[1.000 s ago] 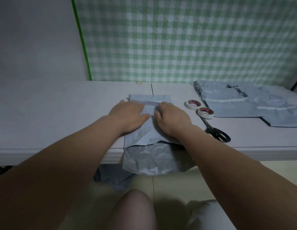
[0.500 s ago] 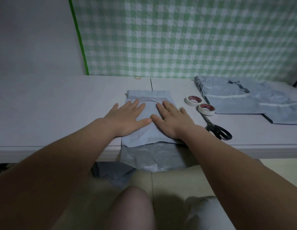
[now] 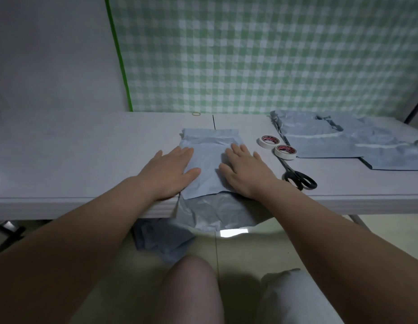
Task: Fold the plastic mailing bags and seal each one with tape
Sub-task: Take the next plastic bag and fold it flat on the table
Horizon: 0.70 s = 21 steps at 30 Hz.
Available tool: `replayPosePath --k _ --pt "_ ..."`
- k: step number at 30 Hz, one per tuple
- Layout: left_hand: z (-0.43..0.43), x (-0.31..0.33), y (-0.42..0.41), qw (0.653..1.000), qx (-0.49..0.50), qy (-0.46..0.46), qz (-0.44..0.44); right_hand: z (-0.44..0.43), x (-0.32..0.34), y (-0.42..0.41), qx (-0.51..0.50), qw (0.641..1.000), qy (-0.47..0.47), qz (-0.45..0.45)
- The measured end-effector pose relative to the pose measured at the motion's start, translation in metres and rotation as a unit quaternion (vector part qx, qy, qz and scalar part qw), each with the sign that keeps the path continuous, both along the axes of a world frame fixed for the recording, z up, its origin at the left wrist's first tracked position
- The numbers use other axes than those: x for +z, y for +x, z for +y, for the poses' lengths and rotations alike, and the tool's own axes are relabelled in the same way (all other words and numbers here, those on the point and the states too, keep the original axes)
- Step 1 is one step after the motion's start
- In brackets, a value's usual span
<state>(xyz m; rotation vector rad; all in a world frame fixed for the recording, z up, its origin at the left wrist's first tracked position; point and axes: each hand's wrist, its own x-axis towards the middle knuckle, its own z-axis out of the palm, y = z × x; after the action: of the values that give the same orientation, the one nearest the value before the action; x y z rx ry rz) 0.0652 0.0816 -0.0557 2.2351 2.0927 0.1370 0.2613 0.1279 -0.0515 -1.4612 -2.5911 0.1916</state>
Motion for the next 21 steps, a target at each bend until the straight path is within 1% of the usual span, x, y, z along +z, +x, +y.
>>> replayPosePath --k 2,4,8,9,11,13,14,16,18,21 --pt "-0.003 -0.001 0.009 0.999 0.008 -0.036 0.013 -0.009 0.000 -0.010 0.037 0.999 -0.025 0.003" --pt "-0.009 -0.005 0.008 0.997 0.012 -0.074 0.021 -0.017 -0.007 -0.011 0.050 0.998 -0.035 -0.026" --pt "-0.023 -0.004 -0.014 0.996 0.010 -0.085 -0.007 -0.022 -0.011 0.004 0.038 0.998 -0.030 -0.044" --pt "-0.027 -0.004 -0.019 0.997 0.001 -0.071 -0.025 -0.023 -0.011 0.007 0.040 0.998 -0.032 -0.045" --pt "-0.034 -0.006 -0.026 0.996 -0.017 -0.020 -0.087 -0.025 -0.009 0.011 0.042 0.998 -0.034 -0.043" --pt "-0.044 -0.007 -0.027 0.988 -0.038 0.031 -0.147 -0.029 -0.009 0.013 0.039 0.998 -0.034 -0.035" --pt "-0.049 -0.007 -0.025 0.984 -0.051 0.039 -0.164 -0.031 -0.009 0.013 0.036 0.998 -0.031 -0.030" --pt "-0.060 -0.009 -0.019 0.982 -0.081 0.028 -0.170 -0.037 -0.010 0.013 0.031 0.999 -0.022 -0.020" --pt "-0.067 -0.015 -0.014 0.983 -0.105 0.033 -0.149 -0.043 -0.009 0.013 0.032 0.999 -0.017 -0.011" --pt "-0.070 -0.028 -0.015 0.979 -0.131 0.112 -0.111 -0.052 -0.007 0.015 0.049 0.999 -0.017 -0.001"
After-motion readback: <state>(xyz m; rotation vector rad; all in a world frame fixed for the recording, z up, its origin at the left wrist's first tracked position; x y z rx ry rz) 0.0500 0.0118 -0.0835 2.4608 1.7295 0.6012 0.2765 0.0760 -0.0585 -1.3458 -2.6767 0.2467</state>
